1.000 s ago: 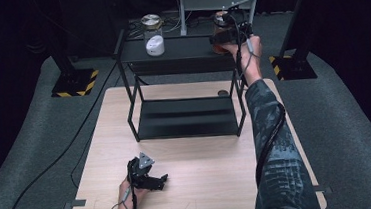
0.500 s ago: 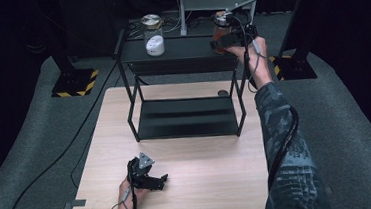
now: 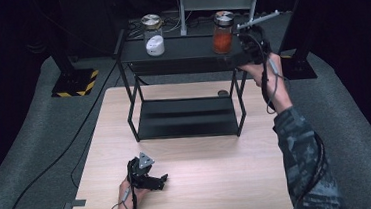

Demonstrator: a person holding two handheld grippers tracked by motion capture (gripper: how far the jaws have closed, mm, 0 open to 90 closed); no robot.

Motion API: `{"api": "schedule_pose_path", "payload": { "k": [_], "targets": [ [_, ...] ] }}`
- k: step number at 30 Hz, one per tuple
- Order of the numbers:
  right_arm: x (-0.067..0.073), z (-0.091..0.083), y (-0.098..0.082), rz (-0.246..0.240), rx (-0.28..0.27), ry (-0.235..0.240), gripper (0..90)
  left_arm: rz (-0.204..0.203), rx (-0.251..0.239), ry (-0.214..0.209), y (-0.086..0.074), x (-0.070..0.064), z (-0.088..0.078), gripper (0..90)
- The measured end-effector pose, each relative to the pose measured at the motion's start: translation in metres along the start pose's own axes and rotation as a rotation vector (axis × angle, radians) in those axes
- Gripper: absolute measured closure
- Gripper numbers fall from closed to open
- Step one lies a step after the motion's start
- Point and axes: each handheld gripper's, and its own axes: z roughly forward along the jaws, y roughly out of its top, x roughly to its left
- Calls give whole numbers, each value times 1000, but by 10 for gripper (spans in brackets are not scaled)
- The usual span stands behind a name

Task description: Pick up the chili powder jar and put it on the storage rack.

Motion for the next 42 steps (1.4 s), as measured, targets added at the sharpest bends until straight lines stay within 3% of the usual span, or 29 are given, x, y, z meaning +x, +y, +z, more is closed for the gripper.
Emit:
{"api": "schedule_pose_path", "payload": {
  "k": [7, 14, 16, 18, 20, 30, 35, 42],
  "targets": [
    [17, -6, -50, -62, 35, 31, 0, -1, 0, 0, 0, 0, 0, 1],
    [28, 4, -111, -75, 64, 64, 0, -1, 0, 0, 0, 0, 0, 1],
    [28, 8, -133, -56, 64, 76, 0, -1, -1, 0, 0, 0, 0, 1],
    [33, 13, -154, -62, 70, 60, 0, -1, -1, 0, 0, 0, 0, 1],
    [31, 19, -177, -35, 75, 84, 0, -2, -1, 0, 0, 0, 0, 1],
    [42, 41, -284, 37, 109, 65, 0, -1, -1, 0, 0, 0, 0, 1],
    [45, 38, -317, 58, 100, 44, 0, -1, -1, 0, 0, 0, 0, 1],
    [46, 37, -339, 80, 116, 23, 0, 0, -1, 0, 0, 0, 0, 1]
  ]
}}
